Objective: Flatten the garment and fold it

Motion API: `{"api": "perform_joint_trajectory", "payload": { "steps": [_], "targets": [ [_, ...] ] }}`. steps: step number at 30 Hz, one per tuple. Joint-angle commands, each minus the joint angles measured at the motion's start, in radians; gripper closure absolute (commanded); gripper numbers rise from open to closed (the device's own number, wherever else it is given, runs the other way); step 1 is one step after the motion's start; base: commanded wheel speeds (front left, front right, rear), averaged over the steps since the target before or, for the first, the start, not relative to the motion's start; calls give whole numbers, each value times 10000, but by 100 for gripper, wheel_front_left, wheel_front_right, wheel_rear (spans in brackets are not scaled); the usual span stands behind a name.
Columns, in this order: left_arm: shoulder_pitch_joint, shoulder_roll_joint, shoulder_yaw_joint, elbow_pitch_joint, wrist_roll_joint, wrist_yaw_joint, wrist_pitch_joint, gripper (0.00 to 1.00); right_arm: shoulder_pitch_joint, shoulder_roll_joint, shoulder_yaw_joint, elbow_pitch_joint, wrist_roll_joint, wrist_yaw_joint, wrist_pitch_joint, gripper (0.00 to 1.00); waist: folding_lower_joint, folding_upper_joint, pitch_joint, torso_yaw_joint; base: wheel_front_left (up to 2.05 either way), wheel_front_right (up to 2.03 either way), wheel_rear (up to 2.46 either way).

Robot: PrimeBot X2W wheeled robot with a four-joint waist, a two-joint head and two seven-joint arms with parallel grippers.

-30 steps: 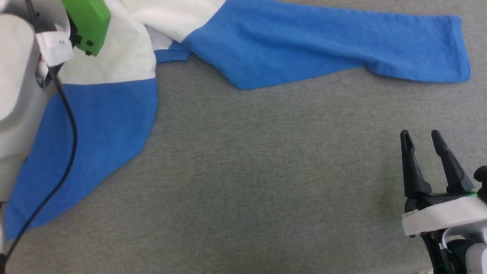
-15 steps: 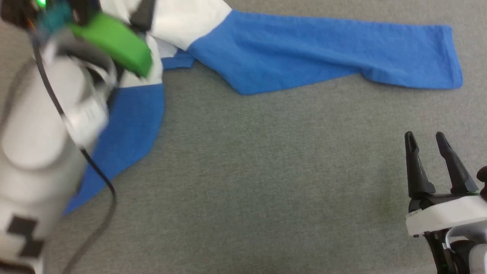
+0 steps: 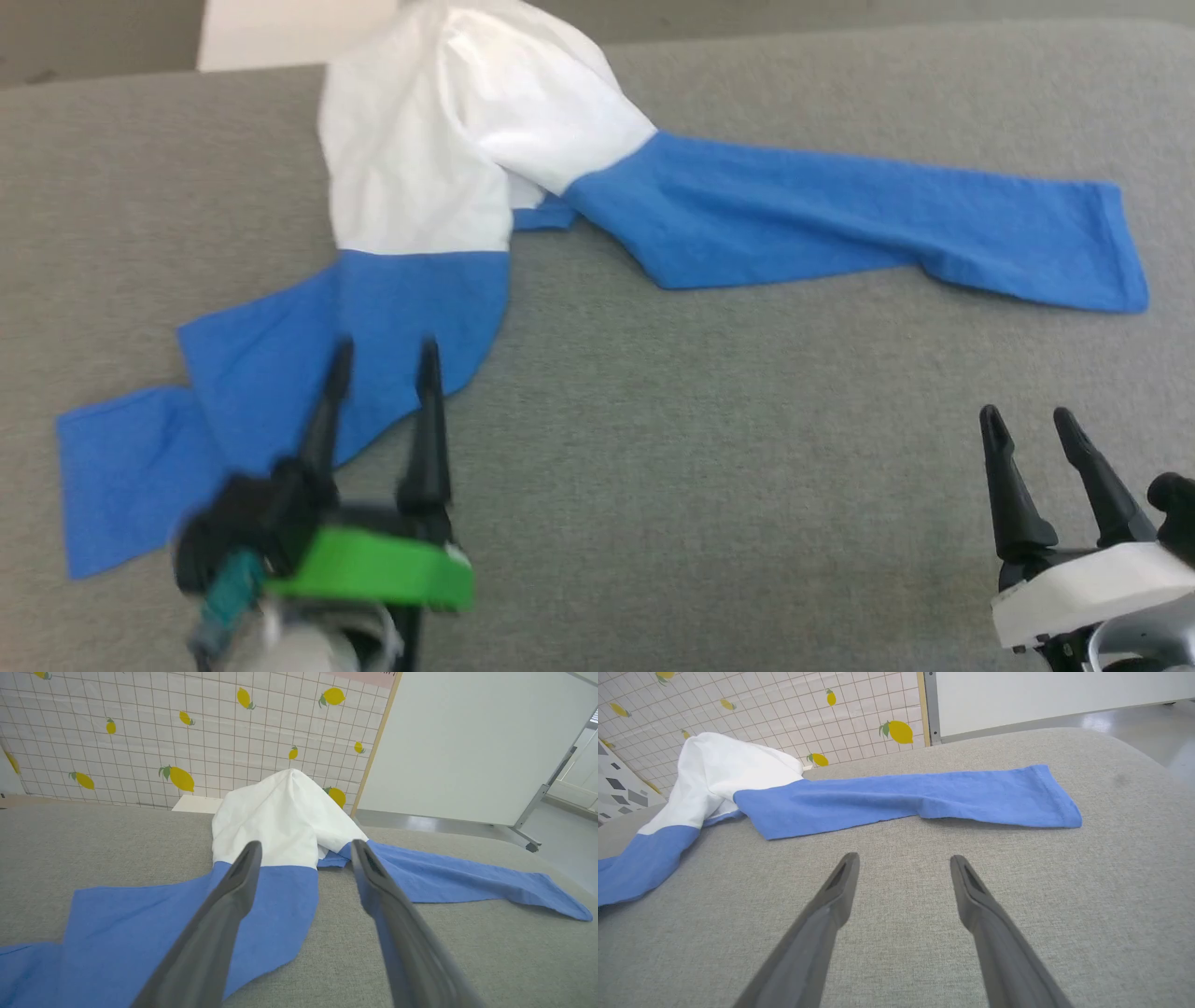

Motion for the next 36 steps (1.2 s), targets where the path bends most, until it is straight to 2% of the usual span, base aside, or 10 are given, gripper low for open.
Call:
{"api": "perform_joint_trajectory", "payload": {
  "steps": [1,6,9,12,19,24,33,34,36],
  "targets": [
    [451,-281,52,-95,-65,74,-78,0,75,5,-29,-82,-76,-15,44,0,0,0,-609,650,0,0,0],
    [1194,-819,92,-152,268,-229,-86,0,-214,5,26,-428,-743,-15,548,0,0,0,-725,1046,0,0,0],
    [1167,-974,190,-17,533,-511,-87,0,-858,-23,202,-566,-1425,-15,1314,0,0,0,-639,1220,0,0,0],
    [1074,-1085,274,115,706,-780,-87,0,-1684,-444,515,-344,-1507,-15,2220,0,0,0,-478,1357,0,0,0],
    [812,-1460,350,413,980,-1359,-88,0,-3929,-1932,1322,1096,-674,-15,4196,0,0,0,260,1820,0,0,0],
    [539,-1787,382,620,1139,-1720,-89,0,-5078,-2604,2007,2392,-80,-15,5494,0,0,0,849,2264,0,0,0],
    [309,-2198,460,937,1473,-2131,-89,0,-6235,-3232,2735,4300,9,-15,5941,0,0,0,1273,2888,0,0,0],
    [317,-2227,488,963,1499,-2159,-89,0,-6267,-3234,2768,4594,36,-15,6115,15,0,0,1265,2906,0,0,0],
    [338,-2275,542,1007,1550,-2187,-89,0,-6330,-3179,2707,4994,77,-15,6343,92,0,0,1245,2900,0,0,0]
  ]
}}
